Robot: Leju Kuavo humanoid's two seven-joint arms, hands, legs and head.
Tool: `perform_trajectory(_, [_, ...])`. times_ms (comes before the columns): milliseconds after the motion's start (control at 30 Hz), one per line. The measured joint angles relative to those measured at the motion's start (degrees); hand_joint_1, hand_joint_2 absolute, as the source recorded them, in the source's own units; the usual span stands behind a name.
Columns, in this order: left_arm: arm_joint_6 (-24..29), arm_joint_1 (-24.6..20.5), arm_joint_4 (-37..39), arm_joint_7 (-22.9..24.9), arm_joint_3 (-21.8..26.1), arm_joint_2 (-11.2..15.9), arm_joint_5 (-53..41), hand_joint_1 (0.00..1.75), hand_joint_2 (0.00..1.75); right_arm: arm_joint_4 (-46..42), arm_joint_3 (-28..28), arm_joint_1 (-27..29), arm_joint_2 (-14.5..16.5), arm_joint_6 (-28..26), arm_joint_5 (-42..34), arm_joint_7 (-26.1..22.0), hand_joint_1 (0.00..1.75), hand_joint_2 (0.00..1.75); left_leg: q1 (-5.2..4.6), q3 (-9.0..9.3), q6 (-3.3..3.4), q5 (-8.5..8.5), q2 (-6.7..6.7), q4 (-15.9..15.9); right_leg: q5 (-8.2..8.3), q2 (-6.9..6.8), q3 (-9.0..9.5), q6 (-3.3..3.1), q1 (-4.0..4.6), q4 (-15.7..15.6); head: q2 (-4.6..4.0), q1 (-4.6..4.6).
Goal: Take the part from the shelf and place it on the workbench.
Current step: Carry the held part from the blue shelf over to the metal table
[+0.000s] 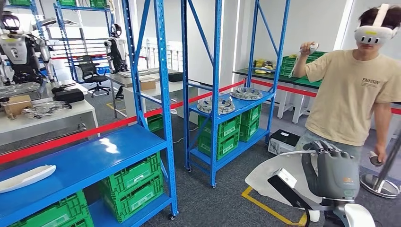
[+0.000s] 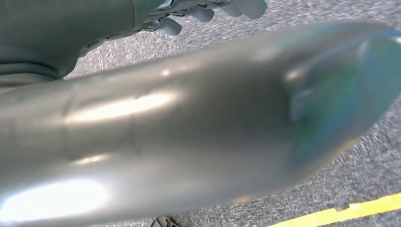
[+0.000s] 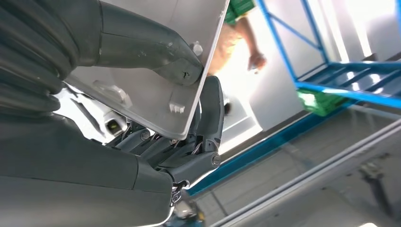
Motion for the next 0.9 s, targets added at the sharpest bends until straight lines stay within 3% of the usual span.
perform_trajectory(67, [0.0,-0.07,-0.01,0.02,0.0,-0.01,0.02,0.0,0.0,-0.08,0.0,0.16,-0.23,-0.05,-0.01,0.04,1.4,1.75,-0.07,0.05,-0.55,-0.03,0.98,-0.12,0.48,1.23,-0.18,-0.46,-0.09,-0.24,0.0,-0.01])
perform_trajectory(133, [0.0,-0.14,-0.01,0.01,-0.01,-0.03,0.03,0.0,0.0,-0.16,0.0,0.24,-0.44,-0.09,-0.01,0.08,1.4,1.75,0.04,-0.48,-1.25,-1.24,-0.47,1.27,1.03,2.29,-0.18,-1.05,-0.56,-0.74,0.0,-0.04])
perform_trajectory(233, [0.0,0.0,0.02,0.01,-0.02,-0.06,0.08,0.0,0.0,-0.25,0.0,0.45,-0.4,-0.08,0.01,0.13,1.4,1.75,0.62,-4.49,-2.15,-6.58,-4.73,10.89,1.53,3.83,-0.47,-1.51,-0.97,-0.99,0.0,-0.16])
perform_trajectory(267, [0.01,0.07,0.02,0.01,-0.02,-0.04,0.1,0.0,0.0,-0.25,0.0,0.65,-0.38,-0.07,0.01,0.12,1.4,1.75,0.77,-5.89,-2.33,-7.8,-5.15,14.12,1.61,4.45,-0.61,-1.46,-1.01,-0.97,0.0,-0.19])
perform_trajectory(300, [0.01,0.13,0.02,0.01,-0.01,-0.02,0.13,0.0,0.0,-0.25,0.0,0.84,-0.38,-0.06,0.01,0.13,1.4,1.75,0.87,-6.5,-2.46,-7.98,-5.25,15.64,1.69,5.09,-0.71,-1.36,-1.05,-0.94,0.0,-0.19])
perform_trajectory(333, [0.01,0.16,0.02,0.01,-0.01,0.0,0.16,0.0,0.0,-0.26,0.0,0.96,-0.38,-0.05,0.01,0.15,1.4,1.75,0.98,-6.07,-2.56,-7.03,-5.33,14.97,1.79,5.75,-0.78,-1.22,-1.14,-0.88,0.0,-0.2])
perform_trajectory(367, [0.01,0.16,0.01,0.01,0.0,0.01,0.16,0.0,0.0,-0.27,0.0,1.02,-0.38,-0.04,0.0,0.15,1.4,1.75,1.12,-4.52,-2.62,-5.15,-5.64,11.99,1.85,6.42,-0.81,-1.04,-1.27,-0.78,0.0,-0.2])
perform_trajectory(433, [-0.01,0.14,0.02,0.0,-0.01,0.0,0.17,0.0,0.0,-0.33,0.0,0.97,-0.39,-0.04,-0.01,0.19,1.4,1.75,1.55,-0.64,-2.73,-1.92,-8.2,3.95,1.93,7.68,-1.09,-0.47,-1.42,-0.39,0.0,-0.21])
perform_trajectory(500, [-0.01,0.12,0.05,-0.02,-0.02,-0.01,0.17,0.0,0.0,-0.4,0.0,0.93,-0.4,-0.03,-0.01,0.23,1.4,1.75,1.73,1.18,-2.46,-1.13,-10.2,0.07,2.19,8.84,-1.7,0.4,-1.45,-0.19,0.0,-0.2])
perform_trajectory(567, [-0.03,0.1,0.07,-0.04,-0.01,-0.06,0.17,0.0,0.0,-0.42,0.0,1.0,-0.51,-0.02,-0.01,0.32,1.4,1.75,1.56,1.22,-1.65,-0.94,-9.35,-0.06,2.75,9.99,-2.18,1.37,-1.63,-0.51,0.0,-0.17])
perform_trajectory(633, [-0.11,0.06,0.05,-0.08,0.0,-0.11,0.19,0.0,0.0,-0.48,0.0,1.04,-0.75,-0.03,-0.02,0.4,1.4,1.75,1.58,1.25,-0.71,-0.49,-7.94,-0.44,2.31,8.45,-2.87,1.9,-1.64,0.42,0.0,-0.09])
perform_trajectory(700, [-0.18,0.09,0.03,-0.09,0.0,-0.13,0.26,0.0,0.0,-0.56,0.0,1.02,-0.9,-0.04,-0.02,0.4,1.4,1.75,1.54,1.2,-0.05,-0.29,-6.47,-0.71,-0.65,5.23,-5.32,2.12,-1.45,5.67,0.0,0.05])
perform_trajectory(767, [-0.17,0.21,0.04,-0.02,0.0,-0.13,0.41,0.0,0.0,-0.58,0.0,1.16,-0.91,0.07,0.02,0.44,1.4,1.75,1.33,1.01,0.19,-0.34,-4.96,-0.62,-4.12,3.98,-8.84,2.34,-1.39,13.4,0.0,0.13])
perform_trajectory(800, [-0.17,0.24,0.05,0.02,0.0,-0.14,0.5,0.0,0.0,-0.58,0.0,1.25,-0.91,0.2,0.08,0.49,1.4,1.75,1.24,0.94,0.25,-0.39,-4.16,-0.54,-4.72,3.86,-9.76,2.36,-1.4,15.63,0.0,0.13])
perform_trajectory(833, [-0.16,0.23,0.05,0.03,0.0,-0.15,0.54,0.0,0.0,-0.58,0.0,1.27,-0.91,0.36,0.21,0.55,1.4,1.75,1.19,0.91,0.29,-0.45,-3.42,-0.46,-4.23,3.75,-9.49,2.3,-1.38,15.57,0.0,0.14])
perform_trajectory(900, [-0.16,0.14,0.07,0.02,0.0,-0.22,0.56,0.0,0.0,-0.63,0.0,1.11,-0.91,0.71,0.44,0.66,1.4,1.75,1.11,0.97,0.22,-0.63,-2.07,-0.29,-1.16,2.83,-5.54,1.94,-1.25,9.03,0.0,0.14])
